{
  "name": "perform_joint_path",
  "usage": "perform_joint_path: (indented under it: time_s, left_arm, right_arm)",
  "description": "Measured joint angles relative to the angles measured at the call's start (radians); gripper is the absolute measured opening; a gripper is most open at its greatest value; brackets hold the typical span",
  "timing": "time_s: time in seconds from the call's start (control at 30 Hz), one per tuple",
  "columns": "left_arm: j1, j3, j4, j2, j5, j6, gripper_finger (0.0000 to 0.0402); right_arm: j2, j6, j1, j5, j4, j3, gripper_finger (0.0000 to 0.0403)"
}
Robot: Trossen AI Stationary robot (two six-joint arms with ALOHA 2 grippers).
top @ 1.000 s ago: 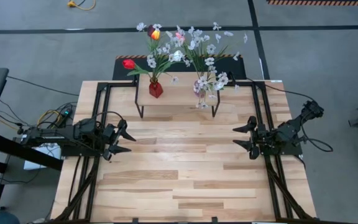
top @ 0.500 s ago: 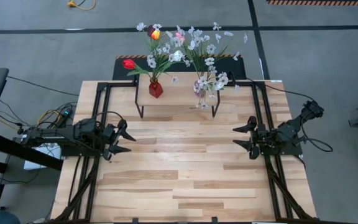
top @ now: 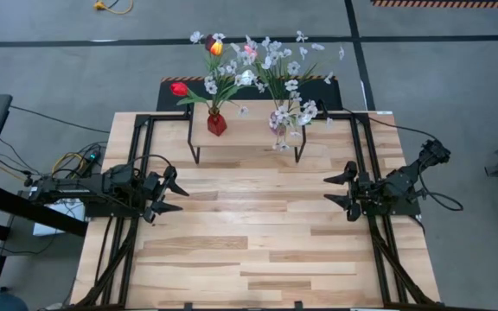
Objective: Pick and place flowers into a vace then onto a shelf
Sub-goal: Return to Home Position
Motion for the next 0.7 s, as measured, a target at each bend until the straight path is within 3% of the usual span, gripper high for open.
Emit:
perform_joint_path:
  time_s: [0.7]
  left_arm:
    - [0.000, 0.000, 0.000, 0.000, 0.000, -0.003, 0.0220]
  right_arm:
    - [0.000, 0.000, 0.000, 0.000, 0.000, 0.000, 0.0250]
